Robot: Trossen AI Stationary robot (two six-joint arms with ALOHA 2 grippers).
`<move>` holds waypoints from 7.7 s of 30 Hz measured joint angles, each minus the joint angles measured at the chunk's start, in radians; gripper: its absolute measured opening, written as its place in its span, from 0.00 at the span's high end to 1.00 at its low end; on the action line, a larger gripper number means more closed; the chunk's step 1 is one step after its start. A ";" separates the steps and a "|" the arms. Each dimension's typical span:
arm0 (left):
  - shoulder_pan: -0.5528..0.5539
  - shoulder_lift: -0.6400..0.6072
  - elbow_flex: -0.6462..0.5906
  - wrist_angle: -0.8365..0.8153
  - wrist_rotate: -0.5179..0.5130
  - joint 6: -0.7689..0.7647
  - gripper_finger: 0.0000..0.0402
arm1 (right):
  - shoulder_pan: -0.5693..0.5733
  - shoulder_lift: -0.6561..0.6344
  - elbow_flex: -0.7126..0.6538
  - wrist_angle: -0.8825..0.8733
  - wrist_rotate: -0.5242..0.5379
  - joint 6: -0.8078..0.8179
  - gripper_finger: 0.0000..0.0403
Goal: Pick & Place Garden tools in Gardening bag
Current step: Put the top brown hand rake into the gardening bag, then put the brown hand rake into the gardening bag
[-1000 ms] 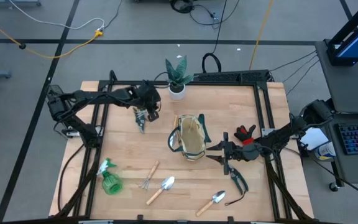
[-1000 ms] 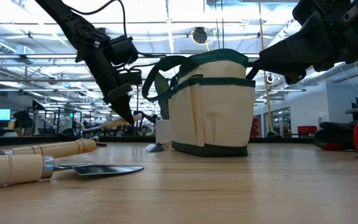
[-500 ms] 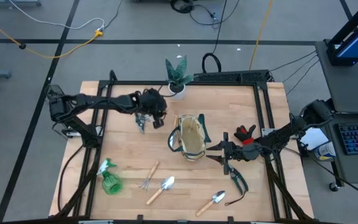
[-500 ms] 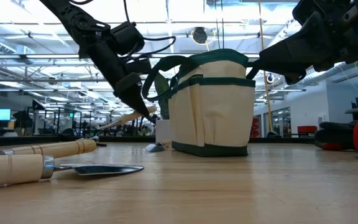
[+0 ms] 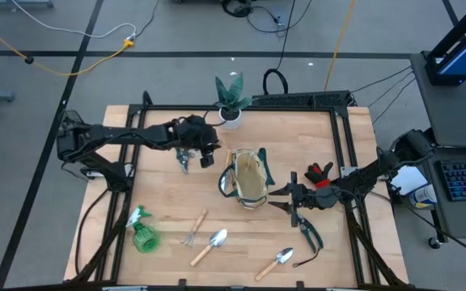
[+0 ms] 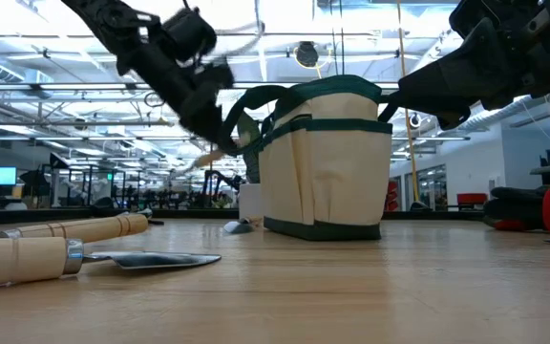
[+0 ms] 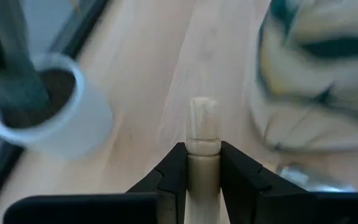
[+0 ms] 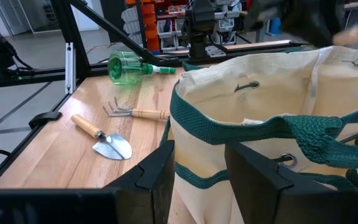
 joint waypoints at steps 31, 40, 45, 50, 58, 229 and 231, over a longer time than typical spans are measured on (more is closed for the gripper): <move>-0.147 -0.142 0.000 0.167 0.005 0.298 0.82 | 0.000 0.000 0.000 0.007 0.000 0.000 0.67; -0.165 -0.142 0.000 0.169 0.005 0.342 0.82 | 0.000 0.000 0.000 0.007 0.000 0.000 0.67; -0.178 -0.142 0.000 0.193 0.008 0.397 0.82 | 0.000 0.000 0.000 0.007 0.000 0.000 0.67; -0.179 -0.142 0.000 0.213 0.099 0.467 0.82 | 0.000 0.000 0.000 0.007 0.000 0.000 0.67; -0.179 -0.142 0.000 0.235 0.178 0.498 0.82 | 0.000 0.000 0.000 0.006 0.000 0.000 0.67; -0.217 0.286 0.081 0.470 0.274 0.583 0.63 | 0.000 0.000 0.000 -0.008 0.000 0.000 0.67; -0.225 0.271 0.079 0.464 0.238 0.578 0.63 | 0.000 0.000 0.000 -0.008 0.000 0.000 0.67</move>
